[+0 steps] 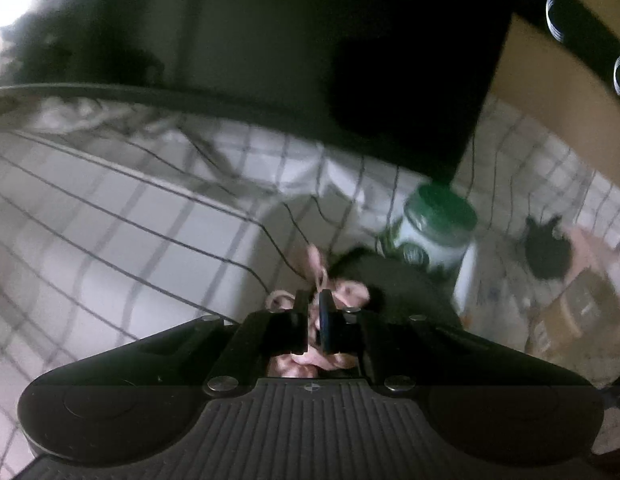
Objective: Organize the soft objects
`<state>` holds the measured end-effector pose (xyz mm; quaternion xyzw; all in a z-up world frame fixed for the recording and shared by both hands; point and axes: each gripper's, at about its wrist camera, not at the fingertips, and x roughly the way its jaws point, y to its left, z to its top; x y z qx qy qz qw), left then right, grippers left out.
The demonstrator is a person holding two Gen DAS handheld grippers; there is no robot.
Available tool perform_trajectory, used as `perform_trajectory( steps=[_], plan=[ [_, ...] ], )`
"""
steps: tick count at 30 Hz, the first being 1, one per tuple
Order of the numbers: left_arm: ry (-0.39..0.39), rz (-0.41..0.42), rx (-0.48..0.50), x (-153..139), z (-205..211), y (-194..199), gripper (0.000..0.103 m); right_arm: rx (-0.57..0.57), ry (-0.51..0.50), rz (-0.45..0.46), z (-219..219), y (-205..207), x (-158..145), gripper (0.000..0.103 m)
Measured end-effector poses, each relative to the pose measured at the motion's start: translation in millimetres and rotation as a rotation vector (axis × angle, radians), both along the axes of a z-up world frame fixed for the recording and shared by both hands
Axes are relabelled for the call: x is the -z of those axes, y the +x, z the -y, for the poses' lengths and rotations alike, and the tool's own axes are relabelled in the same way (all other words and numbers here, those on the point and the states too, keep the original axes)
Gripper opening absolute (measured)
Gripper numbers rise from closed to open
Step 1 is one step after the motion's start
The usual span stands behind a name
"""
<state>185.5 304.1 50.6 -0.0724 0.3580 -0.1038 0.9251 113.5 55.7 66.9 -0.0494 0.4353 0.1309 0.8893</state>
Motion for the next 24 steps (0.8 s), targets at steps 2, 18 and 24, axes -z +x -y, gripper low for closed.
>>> perform_trajectory(
  steps=[2,18,24],
  plan=[
    [-0.013,0.025,-0.024,-9,-10,-9,0.007,-0.014,-0.003,0.01,-7,3,-1,0.061],
    [-0.111,0.046,-0.104,-21,-90,-64,0.007,-0.152,-0.059,0.157,-95,37,-22,0.061],
    [-0.329,-0.115,-0.013,10,-70,-54,0.009,-0.084,-0.078,0.174,-94,50,-25,0.061]
  ],
)
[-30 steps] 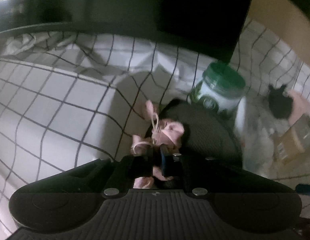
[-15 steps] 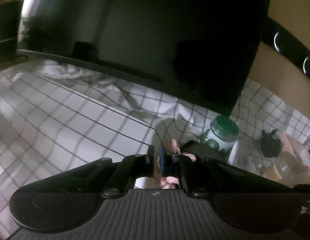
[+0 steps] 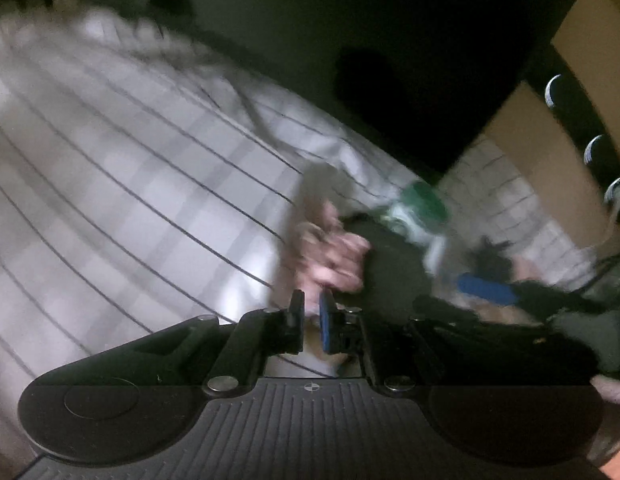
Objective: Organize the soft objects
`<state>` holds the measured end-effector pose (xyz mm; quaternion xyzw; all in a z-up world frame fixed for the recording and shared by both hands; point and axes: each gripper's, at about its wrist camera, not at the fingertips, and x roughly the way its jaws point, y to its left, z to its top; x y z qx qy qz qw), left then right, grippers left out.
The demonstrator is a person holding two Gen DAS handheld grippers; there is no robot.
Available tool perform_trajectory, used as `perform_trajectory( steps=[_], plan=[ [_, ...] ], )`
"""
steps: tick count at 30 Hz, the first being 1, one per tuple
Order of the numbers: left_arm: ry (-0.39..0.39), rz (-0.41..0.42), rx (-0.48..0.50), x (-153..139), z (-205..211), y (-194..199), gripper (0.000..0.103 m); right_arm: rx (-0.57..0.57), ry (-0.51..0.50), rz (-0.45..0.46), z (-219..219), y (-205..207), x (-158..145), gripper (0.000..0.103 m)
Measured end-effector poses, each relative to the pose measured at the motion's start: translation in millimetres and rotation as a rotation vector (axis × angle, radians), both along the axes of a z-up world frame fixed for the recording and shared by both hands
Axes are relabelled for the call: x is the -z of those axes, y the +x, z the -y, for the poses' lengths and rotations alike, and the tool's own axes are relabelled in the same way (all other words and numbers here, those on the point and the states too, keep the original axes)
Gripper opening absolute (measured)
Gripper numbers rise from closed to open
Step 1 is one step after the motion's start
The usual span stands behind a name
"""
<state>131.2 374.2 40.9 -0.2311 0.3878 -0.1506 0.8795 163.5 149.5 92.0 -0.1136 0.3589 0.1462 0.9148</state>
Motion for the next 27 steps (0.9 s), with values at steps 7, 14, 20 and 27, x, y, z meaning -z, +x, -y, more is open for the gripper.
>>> perform_trajectory(
  steps=[7,14,20,27],
  plan=[
    [0.086,0.014,-0.062,1,40,-12,0.014,0.053,-0.02,-0.023,16,-24,18,0.061],
    [0.052,-0.018,-0.097,5,38,-4,0.014,0.084,-0.02,-0.062,26,-40,36,0.061],
    [0.154,-0.061,-0.091,13,62,11,0.036,0.087,-0.011,-0.1,35,-44,44,0.061],
    [0.188,-0.149,-0.024,32,93,27,0.039,0.055,-0.035,-0.122,50,-55,41,0.061]
  ],
)
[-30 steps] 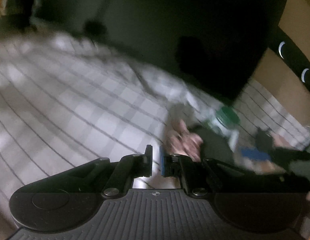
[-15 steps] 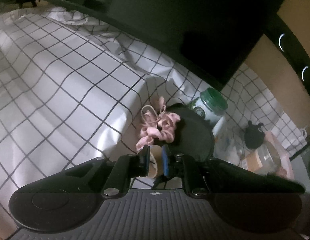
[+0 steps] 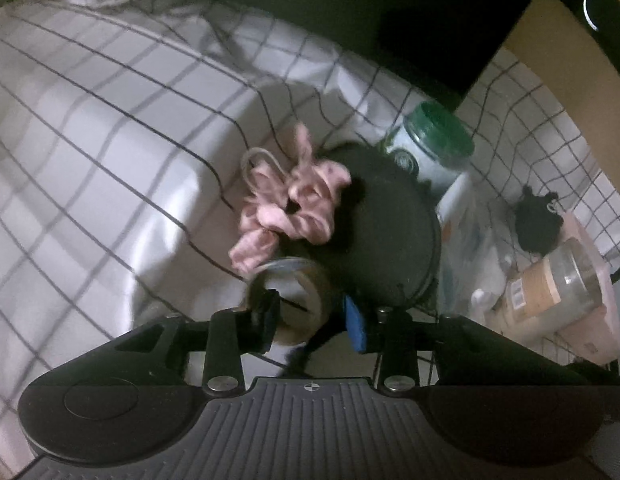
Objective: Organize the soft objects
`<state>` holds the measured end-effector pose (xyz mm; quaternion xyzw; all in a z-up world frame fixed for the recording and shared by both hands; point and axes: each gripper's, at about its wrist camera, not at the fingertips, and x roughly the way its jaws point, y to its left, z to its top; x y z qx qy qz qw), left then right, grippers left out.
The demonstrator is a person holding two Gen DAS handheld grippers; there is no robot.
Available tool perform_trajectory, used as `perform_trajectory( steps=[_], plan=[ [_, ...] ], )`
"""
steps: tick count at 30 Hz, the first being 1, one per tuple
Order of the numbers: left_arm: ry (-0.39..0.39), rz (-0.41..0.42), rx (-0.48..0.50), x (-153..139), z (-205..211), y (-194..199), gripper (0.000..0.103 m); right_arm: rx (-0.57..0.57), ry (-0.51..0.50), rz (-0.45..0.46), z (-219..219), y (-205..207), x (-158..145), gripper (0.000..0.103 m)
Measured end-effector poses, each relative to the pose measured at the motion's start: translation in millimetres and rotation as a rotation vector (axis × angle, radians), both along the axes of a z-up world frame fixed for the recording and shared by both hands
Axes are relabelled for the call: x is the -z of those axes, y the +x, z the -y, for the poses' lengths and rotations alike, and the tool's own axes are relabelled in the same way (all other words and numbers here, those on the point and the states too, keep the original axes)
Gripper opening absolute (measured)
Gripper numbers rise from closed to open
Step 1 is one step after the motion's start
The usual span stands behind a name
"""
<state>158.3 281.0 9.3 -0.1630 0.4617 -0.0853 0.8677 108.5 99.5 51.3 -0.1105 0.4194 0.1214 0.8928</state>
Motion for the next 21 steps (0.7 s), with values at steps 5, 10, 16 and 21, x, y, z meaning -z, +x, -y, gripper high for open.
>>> perform_trajectory(
  steps=[5,10,16,21],
  plan=[
    [0.02,0.026,-0.006,4,7,1,0.038,-0.007,-0.018,-0.019,15,-2,-2,0.061],
    [-0.028,0.029,-0.01,9,3,0,0.021,-0.025,-0.024,0.03,25,-6,-15,0.061],
    [-0.077,0.018,0.022,12,-4,-6,0.014,-0.062,-0.023,0.093,25,0,-27,0.061],
    [-0.109,0.055,0.021,5,-21,-24,0.008,-0.081,0.0,0.111,6,28,-35,0.061]
  ],
)
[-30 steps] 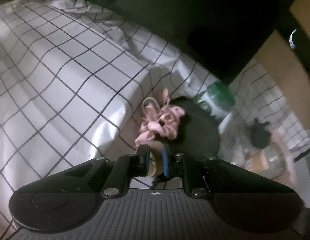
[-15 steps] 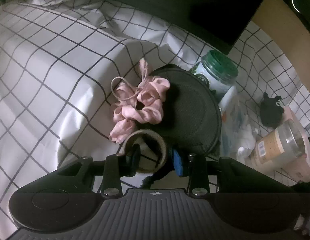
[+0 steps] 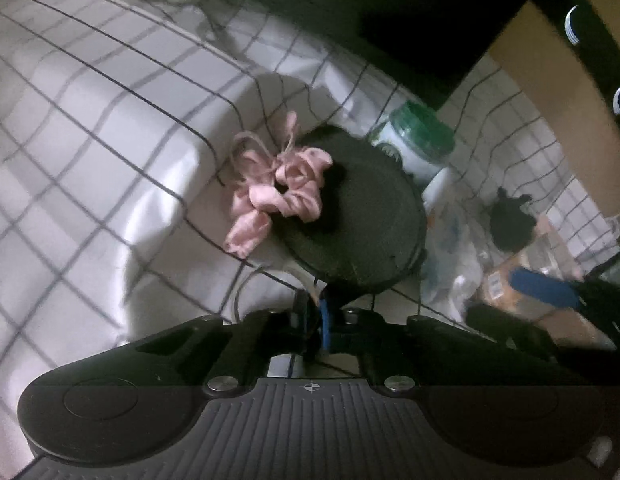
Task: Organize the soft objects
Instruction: 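Grasp the pink ribbon scrunchie with the right gripper while the left holds the ring, then carry the ring and scrunchie over the pink box and release both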
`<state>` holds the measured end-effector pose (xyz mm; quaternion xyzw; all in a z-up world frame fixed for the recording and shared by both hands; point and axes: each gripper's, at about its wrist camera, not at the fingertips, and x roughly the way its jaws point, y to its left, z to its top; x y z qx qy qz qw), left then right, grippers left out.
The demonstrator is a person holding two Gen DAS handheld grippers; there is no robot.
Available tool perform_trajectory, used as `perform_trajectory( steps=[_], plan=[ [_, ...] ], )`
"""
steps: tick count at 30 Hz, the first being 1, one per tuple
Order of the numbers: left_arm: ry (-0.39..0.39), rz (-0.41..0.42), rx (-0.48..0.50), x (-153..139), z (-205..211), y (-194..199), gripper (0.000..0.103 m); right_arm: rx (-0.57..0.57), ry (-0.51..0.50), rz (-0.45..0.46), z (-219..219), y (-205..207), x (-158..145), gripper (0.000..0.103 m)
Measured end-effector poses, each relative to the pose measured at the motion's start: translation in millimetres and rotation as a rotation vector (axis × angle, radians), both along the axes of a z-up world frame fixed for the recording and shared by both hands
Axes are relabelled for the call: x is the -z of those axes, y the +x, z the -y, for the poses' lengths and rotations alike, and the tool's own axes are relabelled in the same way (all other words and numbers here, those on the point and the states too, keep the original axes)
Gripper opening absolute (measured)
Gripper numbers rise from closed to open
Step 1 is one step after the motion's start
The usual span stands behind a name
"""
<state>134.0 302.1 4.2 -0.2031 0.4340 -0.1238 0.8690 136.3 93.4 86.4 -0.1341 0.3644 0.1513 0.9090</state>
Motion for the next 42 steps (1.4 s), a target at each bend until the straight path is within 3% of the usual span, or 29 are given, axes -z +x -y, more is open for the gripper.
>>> perform_trajectory(
  steps=[4,11,19,28,30,31,32,36,42],
  plan=[
    [0.003,0.056,-0.042,-14,-27,-13,0.008,-0.034,-0.011,0.045,-23,15,-7,0.061],
    [0.01,0.139,-0.153,-36,-84,-19,0.007,-0.051,-0.02,0.031,-58,34,-2,0.061],
    [0.013,0.179,-0.177,-45,-115,-31,0.007,-0.072,-0.044,0.031,-86,46,9,0.061],
    [0.01,0.161,-0.167,-41,-130,-47,0.007,-0.021,0.014,-0.109,-111,117,38,0.061],
    [0.008,0.157,-0.168,-40,-131,-49,0.007,0.033,0.02,-0.138,-111,125,44,0.052],
    [0.009,0.155,-0.168,-40,-132,-50,0.007,0.037,0.022,-0.143,-112,125,42,0.032],
    [0.012,0.154,-0.168,-41,-133,-50,0.007,0.031,0.027,-0.163,-113,125,39,0.016],
    [0.043,0.184,-0.16,-54,-135,-39,0.008,0.013,0.078,-0.125,-102,113,5,0.014],
    [0.104,0.323,-0.097,-103,-119,-9,0.007,0.059,0.193,0.027,-46,94,-87,0.014]
  ],
)
